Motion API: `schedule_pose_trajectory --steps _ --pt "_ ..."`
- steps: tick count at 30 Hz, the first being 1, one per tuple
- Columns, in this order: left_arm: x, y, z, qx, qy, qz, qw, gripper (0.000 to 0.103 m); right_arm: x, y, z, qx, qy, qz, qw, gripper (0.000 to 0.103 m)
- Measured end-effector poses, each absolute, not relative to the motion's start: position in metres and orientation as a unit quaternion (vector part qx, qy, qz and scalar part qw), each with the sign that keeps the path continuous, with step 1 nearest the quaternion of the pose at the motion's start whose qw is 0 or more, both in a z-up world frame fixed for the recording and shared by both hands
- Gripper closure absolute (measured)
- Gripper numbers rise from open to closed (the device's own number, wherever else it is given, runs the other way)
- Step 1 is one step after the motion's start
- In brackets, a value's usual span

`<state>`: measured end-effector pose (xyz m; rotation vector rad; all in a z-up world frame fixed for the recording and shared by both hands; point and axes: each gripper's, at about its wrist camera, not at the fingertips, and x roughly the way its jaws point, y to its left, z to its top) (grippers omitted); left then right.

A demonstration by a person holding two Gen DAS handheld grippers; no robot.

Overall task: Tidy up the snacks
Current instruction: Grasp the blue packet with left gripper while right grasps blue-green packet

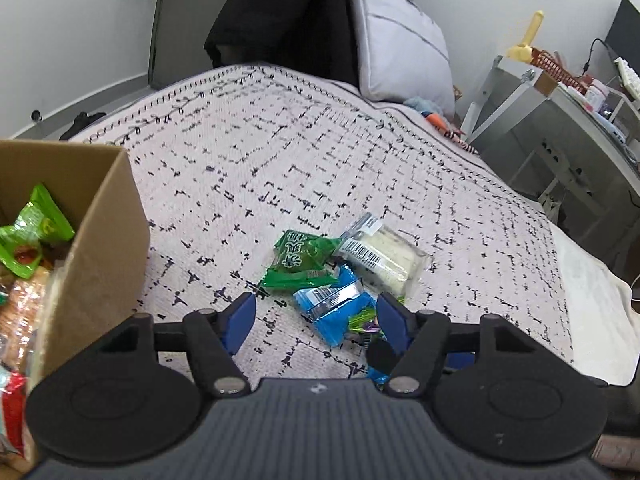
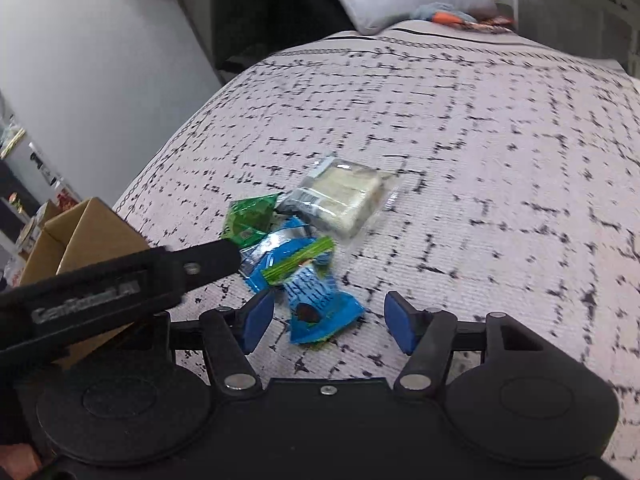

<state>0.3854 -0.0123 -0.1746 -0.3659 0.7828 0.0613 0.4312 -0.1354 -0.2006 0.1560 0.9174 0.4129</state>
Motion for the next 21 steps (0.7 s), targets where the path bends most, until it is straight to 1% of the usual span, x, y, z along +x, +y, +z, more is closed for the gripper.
schedule_pose_trajectory --steps 4,5,6,7,8,11,16,21 --pt "0.395 -0.015 -0.184 -0.181 0.389 0.028 0.903 0.037 0.435 -0.129 -0.203 0.056 0.431 0.201 0.878 0.044" --pt "0.397 -0.016 -0.186 -0.181 0.39 0.026 0.902 0.037 0.436 -0.129 -0.203 0.054 0.43 0.199 0.879 0.049" --pt "0.4 -0.019 -0.189 -0.18 0.393 0.025 0.901 0.037 0.437 -0.13 -0.204 0.05 0.429 0.195 0.881 0.058" --pt "0.402 -0.02 -0.19 -0.179 0.395 0.025 0.901 0.037 0.438 -0.131 -0.205 0.048 0.428 0.188 0.883 0.064" --pt "0.403 -0.022 -0.192 -0.178 0.392 0.024 0.902 0.036 0.439 -0.134 -0.206 0.051 0.428 0.186 0.883 0.066" --pt "0.411 -0.026 -0.195 -0.173 0.396 0.024 0.902 0.033 0.441 -0.138 -0.206 0.064 0.431 0.188 0.88 0.068" --pt "0.416 -0.029 -0.2 -0.18 0.401 0.024 0.898 0.033 0.441 -0.145 -0.204 0.065 0.434 0.181 0.88 0.069" --pt "0.42 -0.033 -0.205 -0.162 0.4 0.041 0.901 0.033 0.441 -0.153 -0.203 0.075 0.438 0.174 0.879 0.069"
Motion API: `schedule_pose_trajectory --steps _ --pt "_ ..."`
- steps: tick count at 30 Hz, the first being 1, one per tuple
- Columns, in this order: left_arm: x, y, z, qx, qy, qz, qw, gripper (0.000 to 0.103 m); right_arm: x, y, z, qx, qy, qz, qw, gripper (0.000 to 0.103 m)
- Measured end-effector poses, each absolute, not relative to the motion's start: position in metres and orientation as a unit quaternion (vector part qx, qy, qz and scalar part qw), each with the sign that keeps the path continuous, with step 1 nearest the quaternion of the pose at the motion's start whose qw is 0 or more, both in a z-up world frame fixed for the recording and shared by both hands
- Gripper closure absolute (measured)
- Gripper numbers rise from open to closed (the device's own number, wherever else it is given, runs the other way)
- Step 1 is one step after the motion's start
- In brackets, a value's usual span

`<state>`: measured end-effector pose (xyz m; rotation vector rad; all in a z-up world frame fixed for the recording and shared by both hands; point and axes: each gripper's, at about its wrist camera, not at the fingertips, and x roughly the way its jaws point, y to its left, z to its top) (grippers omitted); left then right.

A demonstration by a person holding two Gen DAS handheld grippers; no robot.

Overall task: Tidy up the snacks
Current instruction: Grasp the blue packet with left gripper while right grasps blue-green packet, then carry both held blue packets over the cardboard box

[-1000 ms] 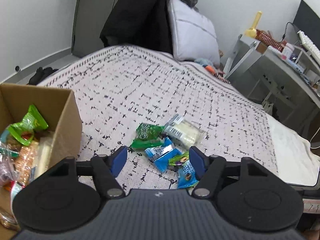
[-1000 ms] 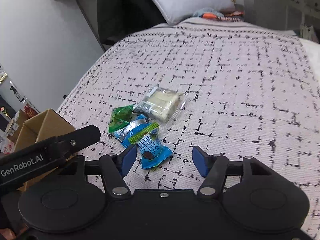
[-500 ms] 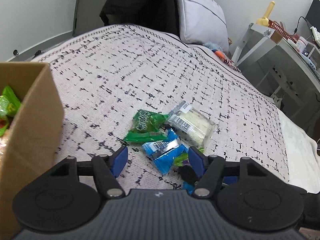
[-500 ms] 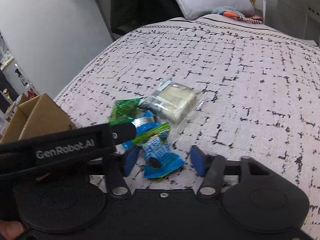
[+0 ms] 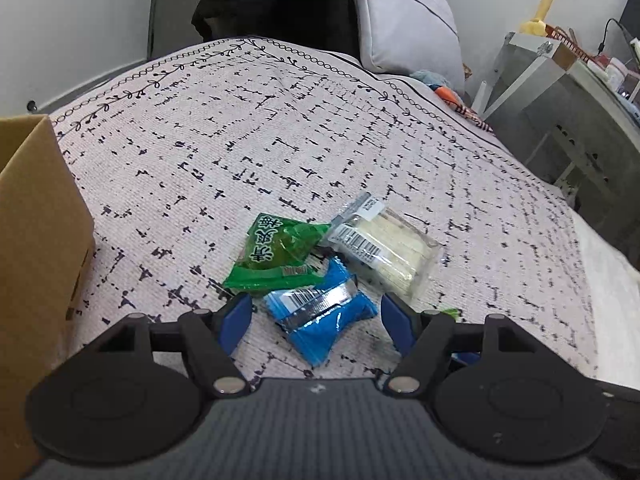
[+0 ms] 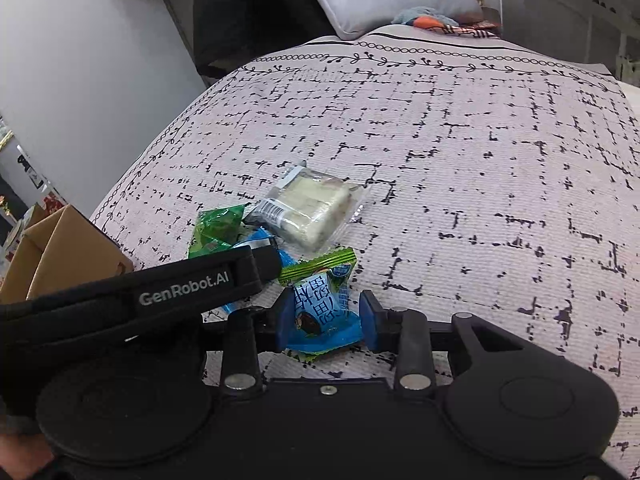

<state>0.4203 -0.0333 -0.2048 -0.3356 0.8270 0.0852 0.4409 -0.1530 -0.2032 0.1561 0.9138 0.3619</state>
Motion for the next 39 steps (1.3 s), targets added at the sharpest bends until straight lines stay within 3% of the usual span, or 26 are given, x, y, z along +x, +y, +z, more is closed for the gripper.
schedule_pose_trajectory --steps 7,10,13,16,17,26,39 --pt "0.422 -0.036 -0.206 -0.152 0.395 0.046 0.905 0.034 0.441 -0.158 -0.202 0.077 0.44 0.166 0.879 0.069" --pt "0.426 -0.039 -0.21 -0.156 0.387 0.067 0.906 0.04 0.44 -0.158 -0.202 0.076 0.439 0.166 0.88 0.069" --pt "0.431 -0.042 -0.21 -0.159 0.38 0.085 0.907 0.056 0.439 -0.157 -0.203 0.068 0.436 0.167 0.882 0.069" --pt "0.43 -0.04 -0.209 -0.174 0.38 0.095 0.904 0.061 0.437 -0.154 -0.202 0.057 0.433 0.164 0.885 0.069" --pt "0.429 -0.04 -0.209 -0.178 0.383 0.095 0.902 0.07 0.437 -0.154 -0.203 0.054 0.432 0.162 0.885 0.069" --pt "0.408 -0.04 -0.206 -0.167 0.419 0.07 0.89 0.068 0.429 -0.147 -0.2 0.023 0.429 0.145 0.891 0.069" --pt "0.37 -0.022 -0.175 -0.201 0.424 0.059 0.881 0.073 0.403 -0.154 -0.181 0.019 0.426 0.116 0.897 0.072"
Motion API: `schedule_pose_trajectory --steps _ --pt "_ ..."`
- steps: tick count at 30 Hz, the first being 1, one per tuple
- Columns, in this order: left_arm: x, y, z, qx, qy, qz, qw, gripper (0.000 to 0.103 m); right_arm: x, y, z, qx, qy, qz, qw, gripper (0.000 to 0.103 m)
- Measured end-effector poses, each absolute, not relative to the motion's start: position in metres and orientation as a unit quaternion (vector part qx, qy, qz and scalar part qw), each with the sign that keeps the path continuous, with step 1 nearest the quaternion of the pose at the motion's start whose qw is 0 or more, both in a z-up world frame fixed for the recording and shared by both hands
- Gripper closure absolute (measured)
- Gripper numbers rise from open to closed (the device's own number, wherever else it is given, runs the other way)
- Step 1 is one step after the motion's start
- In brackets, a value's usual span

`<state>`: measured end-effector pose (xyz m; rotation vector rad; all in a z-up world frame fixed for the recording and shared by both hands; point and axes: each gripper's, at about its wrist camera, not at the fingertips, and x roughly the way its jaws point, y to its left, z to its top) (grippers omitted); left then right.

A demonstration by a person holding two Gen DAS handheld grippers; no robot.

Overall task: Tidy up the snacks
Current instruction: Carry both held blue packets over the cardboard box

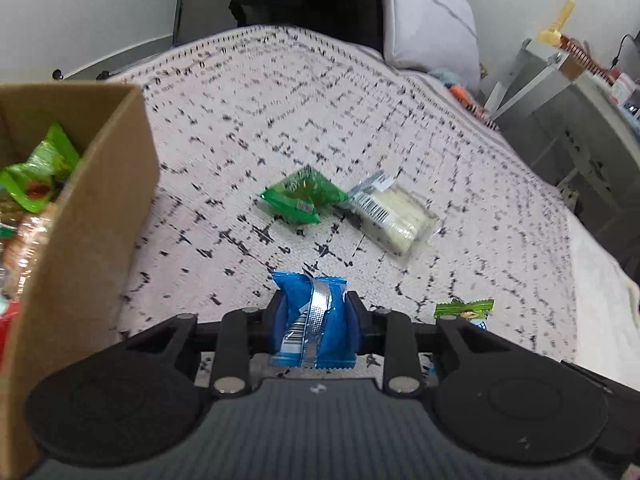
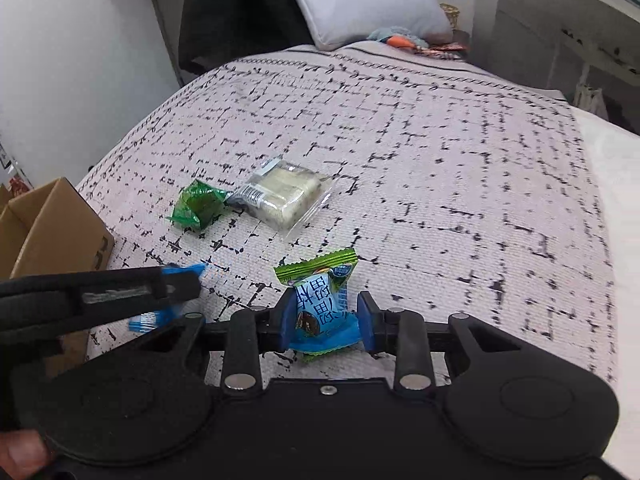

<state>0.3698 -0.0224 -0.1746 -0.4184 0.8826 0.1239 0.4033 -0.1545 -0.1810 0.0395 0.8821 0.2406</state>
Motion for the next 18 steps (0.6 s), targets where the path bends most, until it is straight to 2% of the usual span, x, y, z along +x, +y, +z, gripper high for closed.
schedule_pose_trajectory --steps 18 --pt "0.287 0.025 -0.111 -0.261 0.374 0.05 0.889 0.073 0.338 -0.113 -0.105 0.008 0.359 0.127 0.924 0.072"
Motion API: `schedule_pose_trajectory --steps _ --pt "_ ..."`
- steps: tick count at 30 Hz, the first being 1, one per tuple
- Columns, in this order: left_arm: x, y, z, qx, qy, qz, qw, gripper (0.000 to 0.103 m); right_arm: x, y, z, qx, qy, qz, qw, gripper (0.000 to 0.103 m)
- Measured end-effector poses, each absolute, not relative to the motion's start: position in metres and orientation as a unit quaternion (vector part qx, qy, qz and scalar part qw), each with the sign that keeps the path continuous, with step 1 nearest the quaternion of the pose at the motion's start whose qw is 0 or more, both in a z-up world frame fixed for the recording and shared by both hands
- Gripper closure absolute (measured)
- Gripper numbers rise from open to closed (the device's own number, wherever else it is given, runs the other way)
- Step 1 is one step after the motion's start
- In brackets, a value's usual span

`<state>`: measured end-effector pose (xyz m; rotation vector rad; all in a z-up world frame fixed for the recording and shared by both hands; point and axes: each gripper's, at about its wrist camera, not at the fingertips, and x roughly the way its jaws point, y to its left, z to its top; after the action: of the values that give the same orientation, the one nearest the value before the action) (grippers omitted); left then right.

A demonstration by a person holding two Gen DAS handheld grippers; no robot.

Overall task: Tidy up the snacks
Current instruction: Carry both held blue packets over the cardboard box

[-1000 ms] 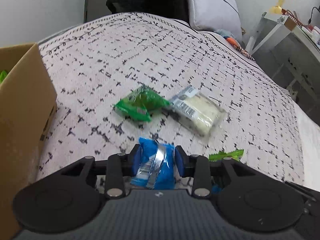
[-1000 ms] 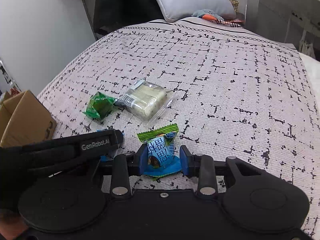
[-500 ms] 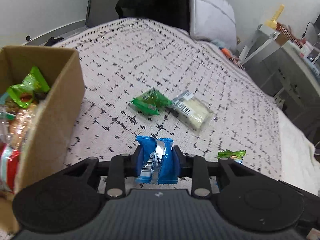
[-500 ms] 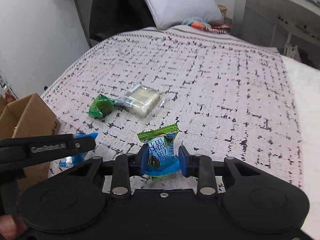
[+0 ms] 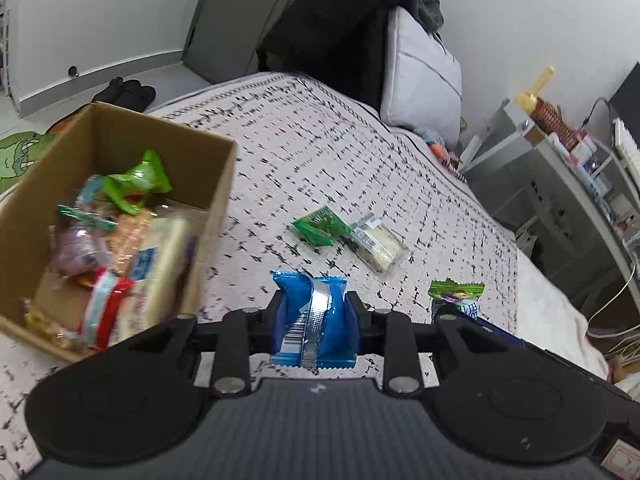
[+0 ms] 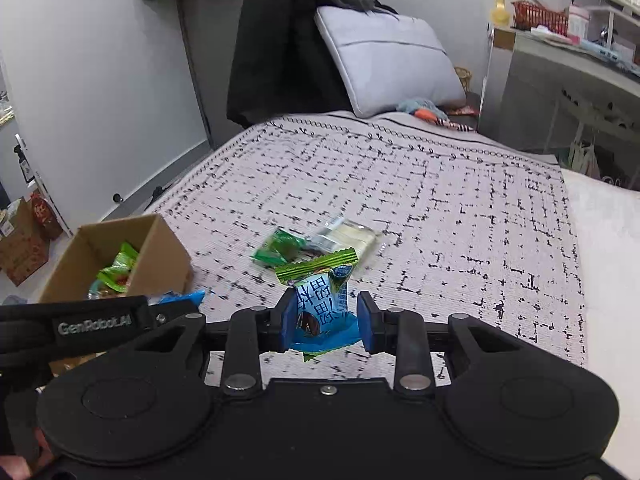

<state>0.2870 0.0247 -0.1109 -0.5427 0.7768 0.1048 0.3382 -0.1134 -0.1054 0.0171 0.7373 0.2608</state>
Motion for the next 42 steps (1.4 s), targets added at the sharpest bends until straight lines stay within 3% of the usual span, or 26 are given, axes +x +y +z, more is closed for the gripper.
schedule_pose_trajectory --steps 16,37,42 --pt "0.244 0.105 -0.101 -0.319 0.351 0.105 0.874 0.073 0.315 -0.033 -0.067 -0.038 0.324 0.131 0.936 0.072" --pt "0.235 0.171 -0.123 -0.371 0.348 0.177 0.843 0.073 0.334 0.065 -0.071 -0.084 0.316 0.176 0.928 0.072" --pt "0.236 0.176 -0.125 -0.377 0.348 0.176 0.84 0.061 0.343 0.076 -0.079 -0.093 0.319 0.188 0.924 0.072"
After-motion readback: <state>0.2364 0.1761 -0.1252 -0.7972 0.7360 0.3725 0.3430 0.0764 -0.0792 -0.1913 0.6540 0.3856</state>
